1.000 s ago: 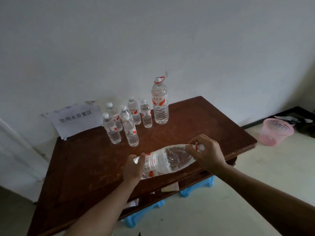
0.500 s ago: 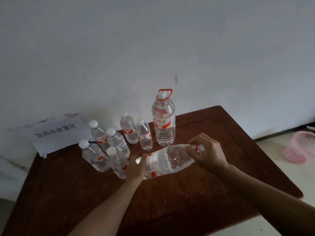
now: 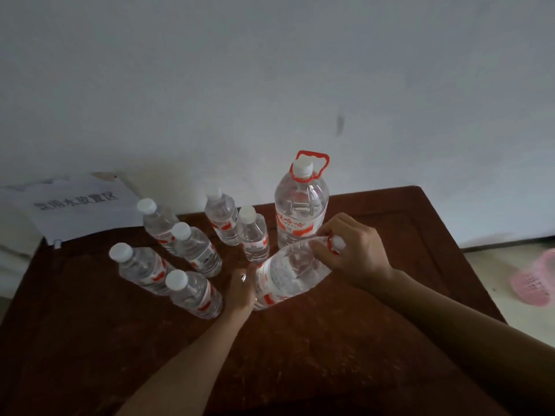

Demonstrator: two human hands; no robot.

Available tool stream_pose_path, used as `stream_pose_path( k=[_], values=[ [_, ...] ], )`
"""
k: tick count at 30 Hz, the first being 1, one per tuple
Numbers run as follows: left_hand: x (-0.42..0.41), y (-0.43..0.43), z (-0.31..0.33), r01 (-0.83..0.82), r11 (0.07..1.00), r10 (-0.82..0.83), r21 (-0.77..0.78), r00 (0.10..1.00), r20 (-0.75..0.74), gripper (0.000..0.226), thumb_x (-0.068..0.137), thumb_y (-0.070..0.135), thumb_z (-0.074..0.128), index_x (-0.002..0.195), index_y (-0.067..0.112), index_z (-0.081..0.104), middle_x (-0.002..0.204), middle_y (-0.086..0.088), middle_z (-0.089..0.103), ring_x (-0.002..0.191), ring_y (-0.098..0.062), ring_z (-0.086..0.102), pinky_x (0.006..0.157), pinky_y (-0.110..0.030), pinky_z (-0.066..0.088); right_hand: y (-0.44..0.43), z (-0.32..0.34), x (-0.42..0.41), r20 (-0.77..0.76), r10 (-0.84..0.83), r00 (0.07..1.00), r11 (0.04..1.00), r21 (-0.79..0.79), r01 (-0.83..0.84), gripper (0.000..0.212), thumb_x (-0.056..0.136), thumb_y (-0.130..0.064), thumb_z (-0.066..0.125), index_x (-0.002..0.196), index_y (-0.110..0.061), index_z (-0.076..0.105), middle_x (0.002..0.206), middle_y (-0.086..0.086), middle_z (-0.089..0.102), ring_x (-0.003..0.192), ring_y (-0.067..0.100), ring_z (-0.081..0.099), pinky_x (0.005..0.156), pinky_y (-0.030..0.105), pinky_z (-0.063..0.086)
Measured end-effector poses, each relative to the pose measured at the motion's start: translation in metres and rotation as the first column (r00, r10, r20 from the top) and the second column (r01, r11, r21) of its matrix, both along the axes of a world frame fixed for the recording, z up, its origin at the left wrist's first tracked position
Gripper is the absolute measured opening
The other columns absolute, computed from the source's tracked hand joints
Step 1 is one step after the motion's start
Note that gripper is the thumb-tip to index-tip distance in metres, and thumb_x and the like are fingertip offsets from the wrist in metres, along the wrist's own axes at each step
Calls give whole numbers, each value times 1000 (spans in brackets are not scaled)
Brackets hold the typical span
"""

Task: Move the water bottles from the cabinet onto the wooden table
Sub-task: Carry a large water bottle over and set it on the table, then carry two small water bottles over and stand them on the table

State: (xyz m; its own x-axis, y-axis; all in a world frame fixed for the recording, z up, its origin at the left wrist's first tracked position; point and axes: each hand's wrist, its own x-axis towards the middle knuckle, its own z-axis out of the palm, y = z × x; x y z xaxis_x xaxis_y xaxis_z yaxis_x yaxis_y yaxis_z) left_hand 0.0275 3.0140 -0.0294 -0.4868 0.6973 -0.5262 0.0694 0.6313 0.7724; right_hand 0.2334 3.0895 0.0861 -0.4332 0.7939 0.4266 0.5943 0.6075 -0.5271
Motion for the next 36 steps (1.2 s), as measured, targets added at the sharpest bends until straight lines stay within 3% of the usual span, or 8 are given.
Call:
stream_pose_path(
  k=[4,8,11,16,20,23,31,36],
  values=[
    [-16,-5,-16,26,1000,-26,-17,1000,1,66,93,63,31,122,9,56,126,-11,60,112,-27,56,98,-42,43,-5,8,-32,47,-7,999,998,55,4,34,81,-49,61,84,-15,65,84,-5,66,61,8,59,49,21,48],
    [-23,-23,-11,80,994,-85,-68,994,-74,47,103,41,31,127,6,51,127,-13,56,120,-31,52,94,-35,38,-9,21,-64,210,-57,976,998,43,49,35,84,-55,52,88,-21,59,86,-5,66,61,16,60,54,28,49],
    [-30,-41,-14,180,983,-183,-33,974,-134,33,103,29,35,119,7,54,117,-12,60,112,-30,57,89,-35,44,-10,30,-84,294,-85,952,996,42,76,39,87,-58,45,91,-22,59,90,-2,66,67,20,61,61,32,51],
    [-37,-70,-19,328,944,-330,-45,923,-196,25,95,34,51,109,13,55,97,-3,63,93,-23,65,71,-31,46,-15,37,-102,343,-51,938,999,31,43,35,94,-47,47,97,-16,61,100,5,67,76,22,63,65,35,52],
    [-53,-100,-18,419,895,-445,-152,861,-247,22,92,33,54,105,16,59,98,0,64,95,-17,61,81,-32,48,-35,38,-120,430,36,902,996,59,-68,35,95,-49,42,105,-21,60,100,2,67,76,21,63,67,38,53],
    [-68,-120,-11,403,898,-439,-177,850,-291,19,91,35,53,98,19,60,97,2,65,91,-15,61,82,-33,50,-49,37,-139,496,130,859,980,66,-186,36,96,-51,38,109,-23,55,101,2,65,75,24,63,66,37,51],
    [-84,-197,19,218,950,-299,-225,845,-443,20,93,36,53,100,19,61,96,2,65,89,-15,62,78,-31,50,-53,49,-141,581,106,807,987,37,-156,39,93,-50,43,117,-21,53,109,8,65,96,30,62,79,38,45],
    [-74,-254,39,96,981,-170,-168,844,-508,21,92,33,56,99,15,63,93,1,66,89,-17,62,78,-31,48,-84,57,-154,654,73,753,927,235,-294,45,87,-51,49,121,-22,56,121,7,58,111,29,50,93,45,38]
  ],
)
